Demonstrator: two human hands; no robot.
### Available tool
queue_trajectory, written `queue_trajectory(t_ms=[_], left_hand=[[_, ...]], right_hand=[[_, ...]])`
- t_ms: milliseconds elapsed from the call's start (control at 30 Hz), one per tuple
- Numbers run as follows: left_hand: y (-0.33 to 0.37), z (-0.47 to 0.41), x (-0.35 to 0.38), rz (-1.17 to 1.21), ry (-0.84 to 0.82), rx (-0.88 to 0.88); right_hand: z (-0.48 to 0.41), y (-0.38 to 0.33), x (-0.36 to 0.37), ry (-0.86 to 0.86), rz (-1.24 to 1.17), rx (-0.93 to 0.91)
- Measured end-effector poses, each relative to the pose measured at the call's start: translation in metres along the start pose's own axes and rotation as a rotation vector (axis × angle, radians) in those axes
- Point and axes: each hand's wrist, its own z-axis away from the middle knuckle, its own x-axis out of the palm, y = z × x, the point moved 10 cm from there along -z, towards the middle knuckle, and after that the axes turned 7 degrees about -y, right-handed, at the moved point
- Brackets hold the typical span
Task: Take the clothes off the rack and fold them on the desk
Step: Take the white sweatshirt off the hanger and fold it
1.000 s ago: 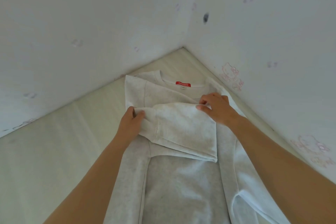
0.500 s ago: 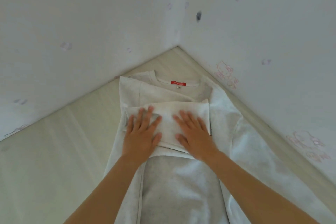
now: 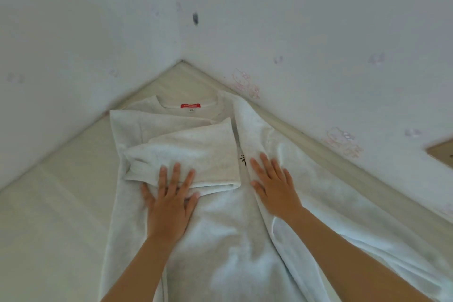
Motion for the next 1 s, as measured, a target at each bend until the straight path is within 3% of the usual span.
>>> queue_trajectory(t_ms=[200,433,600,800,867,1000], left_hand=[[-0.041,0.003,-0.002,0.002,0.018,0.038],[-0.054,0.001,-0.006,-0.022,-0.026,0.003],[0.041,-0.002,-0.015,0.004,-0.024,0.162],[0.162,-0.012,-0.007,0.111,-0.099,0.322],[0.200,-0.012,-0.001,0.126,-0.145,0.379],[0.274,0.000,0.008,0.119,-0.194,0.509]], right_hand=[[0.033,0.055,0.002,0.011,-0.211,0.077],[0.035,0.102,0.008,-0.067,0.024,0.264],[0.022,0.115,-0.006,-0.090,0.050,0.299],[0.069,0.106,-0.018,0.239,-0.576,0.160],[0.097,0.129,-0.014,0.286,-0.552,0.248],[0.144,0.196,-0.009,0.193,-0.250,0.331]])
